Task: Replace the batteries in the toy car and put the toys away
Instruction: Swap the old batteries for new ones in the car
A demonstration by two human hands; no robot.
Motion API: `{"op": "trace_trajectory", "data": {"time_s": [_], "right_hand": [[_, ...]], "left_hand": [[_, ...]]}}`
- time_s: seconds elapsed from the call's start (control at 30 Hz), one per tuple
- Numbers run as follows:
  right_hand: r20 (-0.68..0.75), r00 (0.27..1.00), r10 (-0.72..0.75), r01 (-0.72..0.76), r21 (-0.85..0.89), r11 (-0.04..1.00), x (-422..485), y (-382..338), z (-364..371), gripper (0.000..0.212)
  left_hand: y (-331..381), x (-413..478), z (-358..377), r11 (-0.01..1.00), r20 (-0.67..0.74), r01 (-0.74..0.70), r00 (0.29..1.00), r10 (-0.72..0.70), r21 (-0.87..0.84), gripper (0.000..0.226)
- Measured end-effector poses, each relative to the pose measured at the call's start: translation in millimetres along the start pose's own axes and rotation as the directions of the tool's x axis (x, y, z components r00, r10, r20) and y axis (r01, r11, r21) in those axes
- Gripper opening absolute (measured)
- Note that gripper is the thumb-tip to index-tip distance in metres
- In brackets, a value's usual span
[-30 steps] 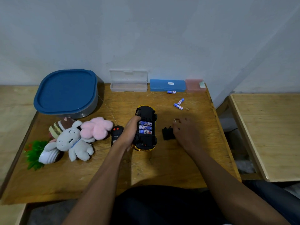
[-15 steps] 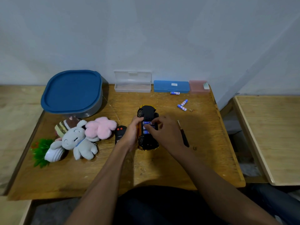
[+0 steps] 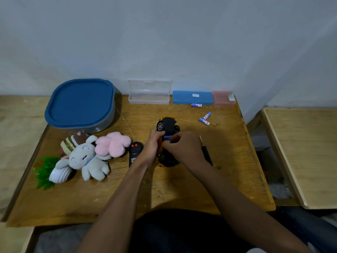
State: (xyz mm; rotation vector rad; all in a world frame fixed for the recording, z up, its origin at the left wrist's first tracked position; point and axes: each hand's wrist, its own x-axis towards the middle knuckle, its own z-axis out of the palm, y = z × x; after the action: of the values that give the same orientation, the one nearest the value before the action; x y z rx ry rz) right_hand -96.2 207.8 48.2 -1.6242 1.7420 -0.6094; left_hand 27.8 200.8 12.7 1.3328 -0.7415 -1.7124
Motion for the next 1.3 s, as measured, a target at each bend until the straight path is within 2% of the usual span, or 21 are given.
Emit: {"op": "trace_trajectory", "data": {"time_s": [0.07,0.17,0.3,0.4,0.5,0.6,0.73,0.83,0.9,1.03,1.2,1.3], "right_hand": [[-0.012,0.999,-0.044,0.044,0.006,0.999,-0.6,-0.7,-0.4,0.018],[-0.013,0.994,-0.113,0.113,0.007,0.994,-1.4,2.6,-3.9,0.025],[-0.017,0.981,-0.192,0.189,-0.113,0.975,0.4,8.7,-5.8,0.024],[0.049,0.964,-0.263,0.268,-0.172,0.948,3.0,13.7,-7.3,0.026],[0.154,0.946,-0.285,0.312,-0.198,0.929,8.9,19.9,-10.0,0.029],[0.175,0.943,-0.284,0.314,-0.173,0.934,13.9,23.1,-9.1,0.029],[0.076,0.967,-0.243,0.243,0.007,0.97,12.3,24.8,-10.1,0.028],[-0.035,0.993,-0.113,0.118,0.313,0.942,8.5,27.7,-17.5,0.028],[-0.078,0.997,0.003,0.026,0.363,0.931,10.7,38.0,-24.2,0.028],[-0.096,0.986,0.137,-0.127,0.105,0.986,24.4,85.4,-35.9,0.032],[-0.087,0.974,0.21,-0.223,-0.202,0.954,47.4,137.3,-45.9,0.032],[-0.06,0.973,0.223,-0.23,-0.261,0.937,58.4,152.8,-47.7,0.032]], "left_hand": [[1.1,-0.8,0.8,1.0,0.006,-0.002,1.0,0.002,0.001,0.051],[0.5,0.3,0.6,1.0,0.013,-0.011,1.0,0.011,-0.005,0.045],[0.1,0.9,0.9,0.998,0.028,0.022,0.999,-0.02,-0.057,0.044],[2.2,0.1,0.4,0.991,0.068,0.079,0.995,-0.071,-0.112,0.036],[2.2,2.3,-3.1,0.987,0.127,0.112,0.987,-0.097,-0.115,0.041],[3.3,2.5,-5.6,0.991,0.118,0.106,0.988,-0.096,-0.081,0.042],[2.4,4.9,-8.0,0.993,0.113,0.109,0.988,-0.103,-0.047,0.044],[1.6,6.1,-8.9,0.994,0.085,0.104,0.991,-0.101,-0.036,0.045],[1.2,6.6,-7.2,0.993,0.067,0.114,0.992,-0.111,-0.04,0.044],[1.5,10.6,0.3,0.988,0.042,0.147,0.989,-0.145,-0.048,0.043],[1.7,17.2,13.6,0.984,-0.001,0.177,0.984,-0.177,-0.033,0.042],[4.9,18.6,24.6,0.979,-0.047,0.195,0.979,-0.197,-0.052,0.04]]}}
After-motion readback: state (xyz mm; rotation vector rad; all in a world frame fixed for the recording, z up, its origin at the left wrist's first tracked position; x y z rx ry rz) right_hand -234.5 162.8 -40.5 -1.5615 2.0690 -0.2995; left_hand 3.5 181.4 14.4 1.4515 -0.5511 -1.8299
